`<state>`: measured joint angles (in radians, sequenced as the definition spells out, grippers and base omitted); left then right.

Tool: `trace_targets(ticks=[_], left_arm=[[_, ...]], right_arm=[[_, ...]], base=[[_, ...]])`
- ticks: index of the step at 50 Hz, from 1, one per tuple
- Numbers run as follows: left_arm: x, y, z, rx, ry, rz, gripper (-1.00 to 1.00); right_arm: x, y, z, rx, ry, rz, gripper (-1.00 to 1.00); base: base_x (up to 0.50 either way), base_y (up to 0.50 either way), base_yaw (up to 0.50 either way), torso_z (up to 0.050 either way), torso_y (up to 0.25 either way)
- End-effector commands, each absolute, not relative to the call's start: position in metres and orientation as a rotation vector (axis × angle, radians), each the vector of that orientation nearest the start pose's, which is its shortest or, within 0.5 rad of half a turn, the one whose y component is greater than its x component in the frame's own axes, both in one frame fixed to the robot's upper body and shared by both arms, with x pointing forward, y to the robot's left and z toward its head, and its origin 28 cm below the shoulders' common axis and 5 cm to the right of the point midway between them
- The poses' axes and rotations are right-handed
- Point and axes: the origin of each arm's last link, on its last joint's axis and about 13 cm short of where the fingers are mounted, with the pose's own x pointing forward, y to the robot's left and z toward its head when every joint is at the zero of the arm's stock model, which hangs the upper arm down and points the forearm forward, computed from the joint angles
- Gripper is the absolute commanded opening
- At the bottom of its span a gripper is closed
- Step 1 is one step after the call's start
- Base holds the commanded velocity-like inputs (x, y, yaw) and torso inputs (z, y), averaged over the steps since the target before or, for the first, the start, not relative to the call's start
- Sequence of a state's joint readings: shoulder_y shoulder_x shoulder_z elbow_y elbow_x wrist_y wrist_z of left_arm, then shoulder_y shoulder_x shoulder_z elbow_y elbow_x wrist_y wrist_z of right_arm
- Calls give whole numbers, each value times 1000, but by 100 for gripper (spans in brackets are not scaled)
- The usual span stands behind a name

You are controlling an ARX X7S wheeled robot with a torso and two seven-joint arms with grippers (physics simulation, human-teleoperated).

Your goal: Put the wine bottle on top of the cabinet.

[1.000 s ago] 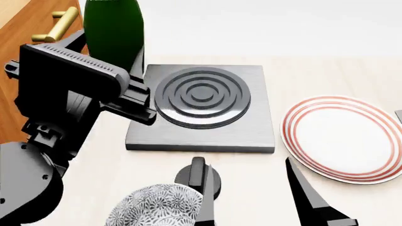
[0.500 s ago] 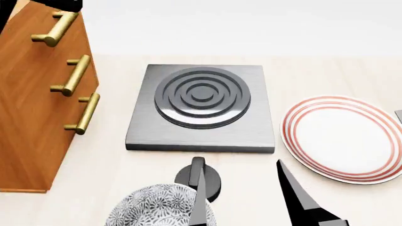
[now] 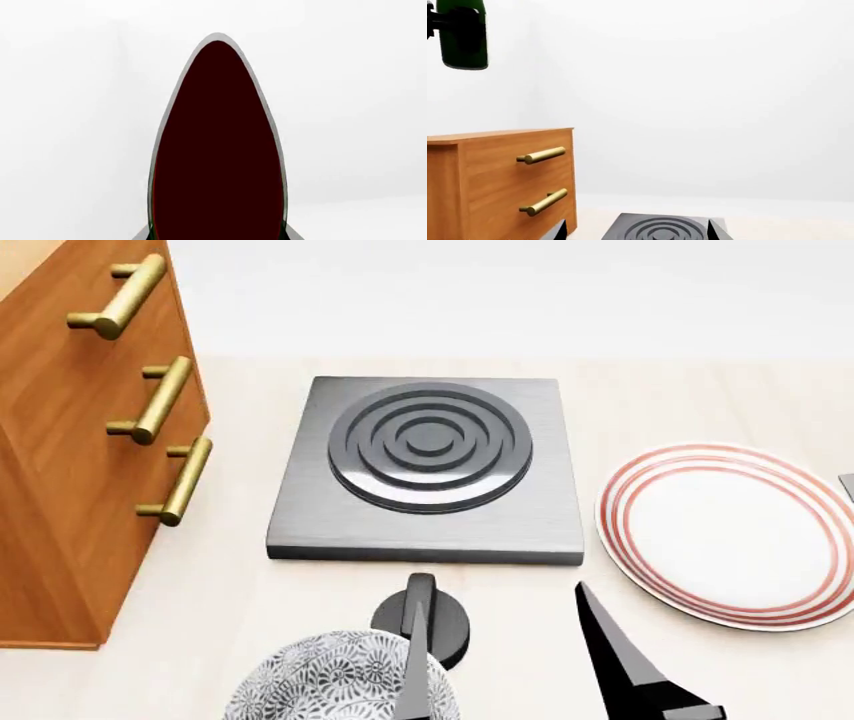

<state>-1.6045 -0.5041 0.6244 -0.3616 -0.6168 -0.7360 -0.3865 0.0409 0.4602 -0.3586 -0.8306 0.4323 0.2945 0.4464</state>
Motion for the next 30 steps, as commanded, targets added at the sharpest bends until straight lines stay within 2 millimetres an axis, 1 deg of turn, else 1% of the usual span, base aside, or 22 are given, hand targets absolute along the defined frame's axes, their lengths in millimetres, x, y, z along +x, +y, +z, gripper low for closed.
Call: trace_targets(ticks=[1, 3, 9, 10, 22, 30], left_arm=[[362, 301, 404, 178, -258, 389, -100], [361, 304, 406, 127, -254, 410, -100], [357, 312, 405, 109, -235, 454, -100], [357, 313, 404, 152, -212, 452, -100], [357, 318, 399, 182, -188, 464, -100], [362, 318, 397, 190, -185, 451, -100]], right_arm=[[163, -78, 147, 88, -327, 232, 100], [164, -78, 146, 87, -327, 231, 100], [162, -78, 148, 106, -329, 238, 100], [162, -78, 149, 107, -330, 238, 100], [162, -77, 148, 105, -326, 243, 100], [162, -76, 148, 105, -325, 244, 100]], base=[[0, 0, 0, 0, 0], [0, 0, 0, 0, 0], [0, 0, 0, 0, 0], [0, 0, 0, 0, 10], [0, 0, 0, 1, 1], [0, 0, 0, 0, 0]])
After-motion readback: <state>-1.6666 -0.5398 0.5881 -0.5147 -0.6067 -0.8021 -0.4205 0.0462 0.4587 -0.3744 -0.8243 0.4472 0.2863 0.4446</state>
